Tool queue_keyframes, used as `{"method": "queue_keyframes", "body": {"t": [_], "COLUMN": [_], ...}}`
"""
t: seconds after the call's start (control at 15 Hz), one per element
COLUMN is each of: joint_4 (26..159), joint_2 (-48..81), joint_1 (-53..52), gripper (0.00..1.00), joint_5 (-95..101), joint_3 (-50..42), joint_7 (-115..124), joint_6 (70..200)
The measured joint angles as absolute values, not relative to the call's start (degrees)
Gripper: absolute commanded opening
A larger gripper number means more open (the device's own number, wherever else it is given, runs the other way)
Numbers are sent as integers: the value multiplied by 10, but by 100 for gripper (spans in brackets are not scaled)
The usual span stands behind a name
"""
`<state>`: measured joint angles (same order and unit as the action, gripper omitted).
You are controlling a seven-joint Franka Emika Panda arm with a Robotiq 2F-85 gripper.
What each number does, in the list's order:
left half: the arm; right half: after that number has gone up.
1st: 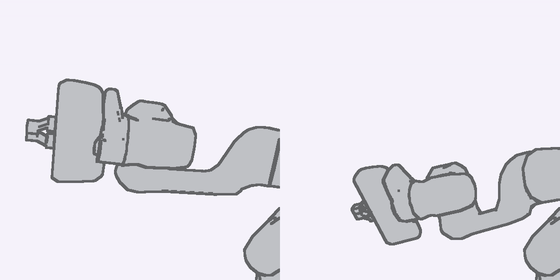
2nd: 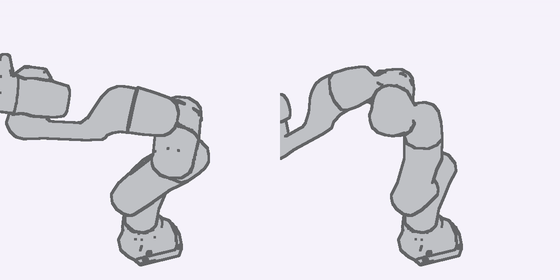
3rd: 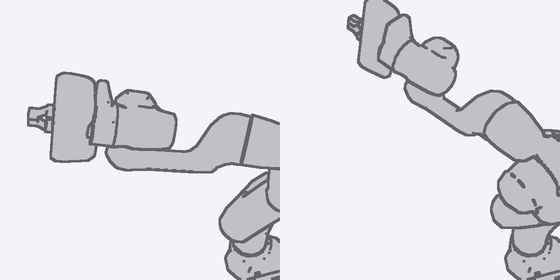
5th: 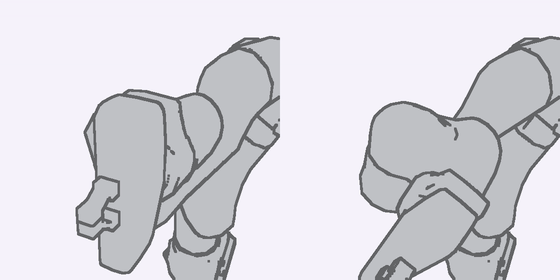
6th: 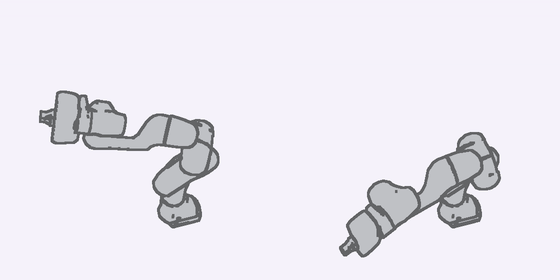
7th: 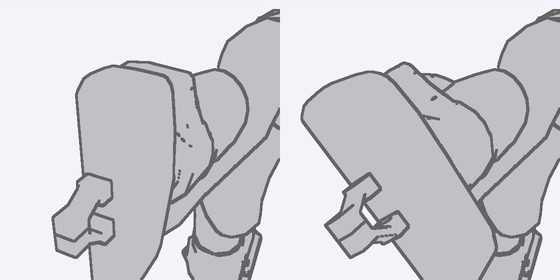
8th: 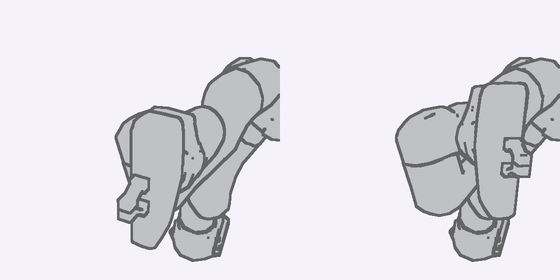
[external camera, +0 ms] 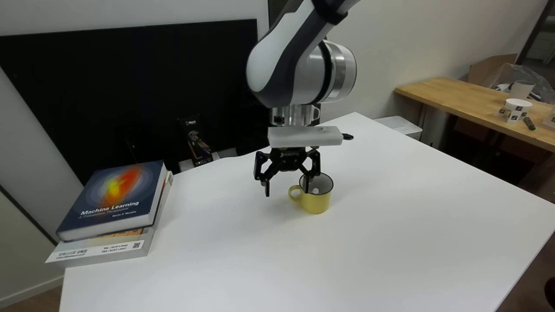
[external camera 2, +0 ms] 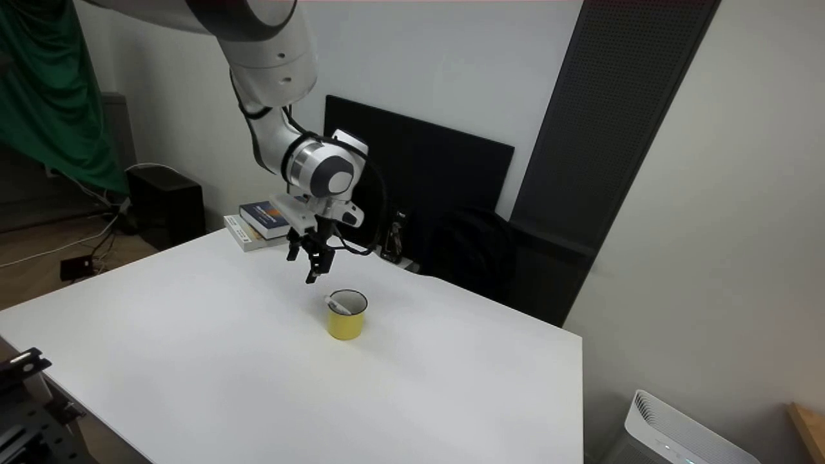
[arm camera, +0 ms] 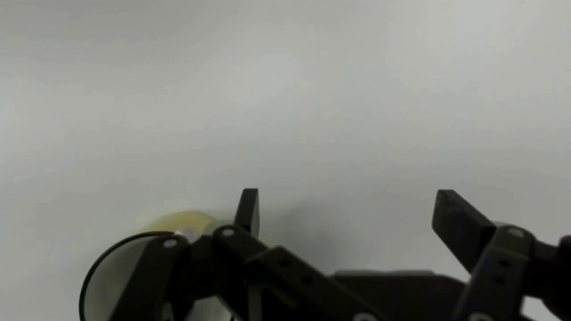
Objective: Pick up the blue marker from the table and place it inside the yellow mug
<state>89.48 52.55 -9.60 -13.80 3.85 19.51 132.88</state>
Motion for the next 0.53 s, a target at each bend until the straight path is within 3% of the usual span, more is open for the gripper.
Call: {"method": "queue_keyframes", "body": {"t": [0.53], "joint_4": [958], "joint_2": [476], "joint_1": [-187], "gripper": [100], "joint_5": [-16], "joint_3": [-2], "joint_7": [194], "joint_6": [1435]}}
